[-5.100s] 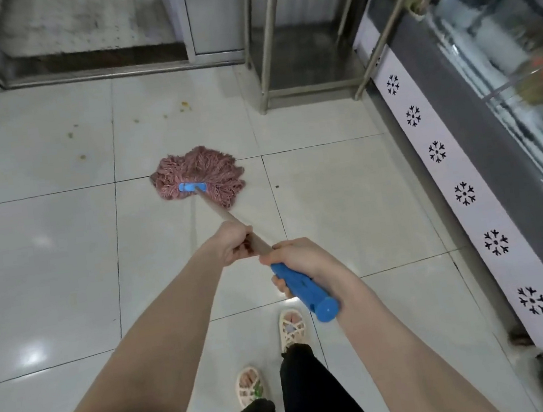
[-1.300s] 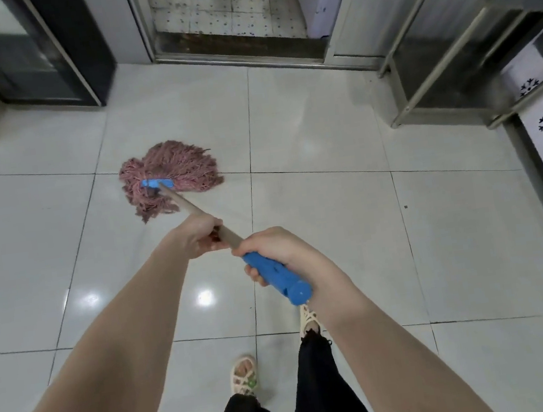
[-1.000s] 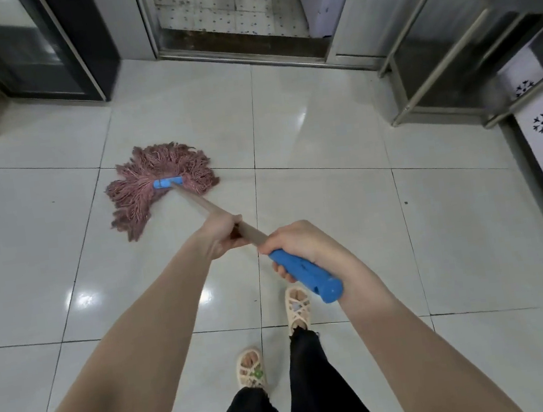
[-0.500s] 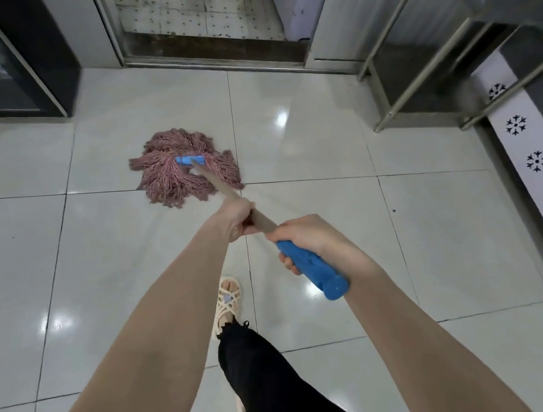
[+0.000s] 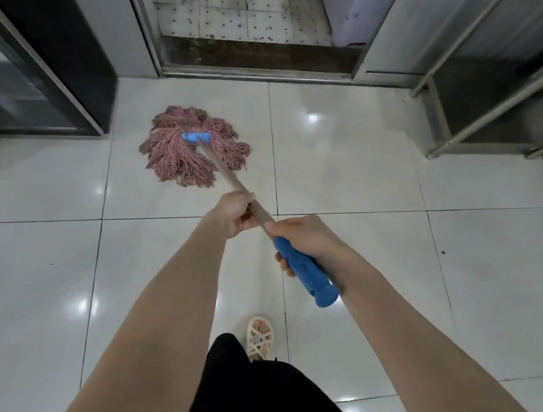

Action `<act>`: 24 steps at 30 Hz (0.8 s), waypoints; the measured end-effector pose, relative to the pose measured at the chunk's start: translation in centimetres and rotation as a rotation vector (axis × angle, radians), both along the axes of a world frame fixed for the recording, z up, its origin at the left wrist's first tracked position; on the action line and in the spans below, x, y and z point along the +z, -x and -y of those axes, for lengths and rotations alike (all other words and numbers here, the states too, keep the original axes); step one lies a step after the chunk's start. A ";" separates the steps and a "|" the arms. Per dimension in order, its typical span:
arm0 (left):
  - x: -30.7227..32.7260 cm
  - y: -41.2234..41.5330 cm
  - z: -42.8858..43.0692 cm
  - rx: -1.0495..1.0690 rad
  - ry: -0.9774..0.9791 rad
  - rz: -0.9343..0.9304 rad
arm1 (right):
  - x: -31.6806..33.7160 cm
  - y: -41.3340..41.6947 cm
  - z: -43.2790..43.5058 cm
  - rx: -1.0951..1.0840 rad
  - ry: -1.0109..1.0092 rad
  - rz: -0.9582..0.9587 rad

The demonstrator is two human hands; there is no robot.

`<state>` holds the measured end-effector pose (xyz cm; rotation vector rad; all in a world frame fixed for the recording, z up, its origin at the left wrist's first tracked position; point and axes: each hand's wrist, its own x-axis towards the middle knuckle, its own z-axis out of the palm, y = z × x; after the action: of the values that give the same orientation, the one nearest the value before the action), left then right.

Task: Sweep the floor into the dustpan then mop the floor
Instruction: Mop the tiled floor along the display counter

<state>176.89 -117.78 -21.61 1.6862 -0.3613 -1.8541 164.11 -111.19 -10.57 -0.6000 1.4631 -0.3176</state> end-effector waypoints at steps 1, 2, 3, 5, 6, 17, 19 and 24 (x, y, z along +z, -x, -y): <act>0.1 -0.8 1.2 0.011 0.001 -0.012 | 0.0 -0.8 1.3 -0.003 -0.003 0.000; 0.1 -1.7 2.5 0.025 -0.003 -0.022 | 0.0 -1.6 2.8 -0.004 -0.005 0.001; 0.1 -2.7 4.0 0.030 -0.005 -0.033 | 0.0 -2.5 4.3 -0.007 -0.012 0.001; 0.2 -4.6 6.9 0.035 0.000 -0.055 | -0.2 -4.2 7.5 0.000 -0.013 -0.002; 0.2 -5.3 7.9 0.048 0.004 -0.063 | -0.2 -4.7 8.6 0.004 -0.009 -0.006; 0.3 -13.6 22.5 0.014 -0.040 -0.020 | -0.9 -12.9 23.2 0.040 -0.007 0.005; 0.6 -14.2 24.2 0.008 -0.057 -0.020 | -0.9 -13.2 24.7 0.055 -0.001 0.003; 0.4 -12.5 25.8 -0.046 -0.089 -0.009 | -1.0 -11.6 25.7 0.069 -0.031 -0.024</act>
<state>189.41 -143.62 -21.22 1.7408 -0.3204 -1.9363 175.66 -136.92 -11.58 -0.6299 1.4646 -0.2344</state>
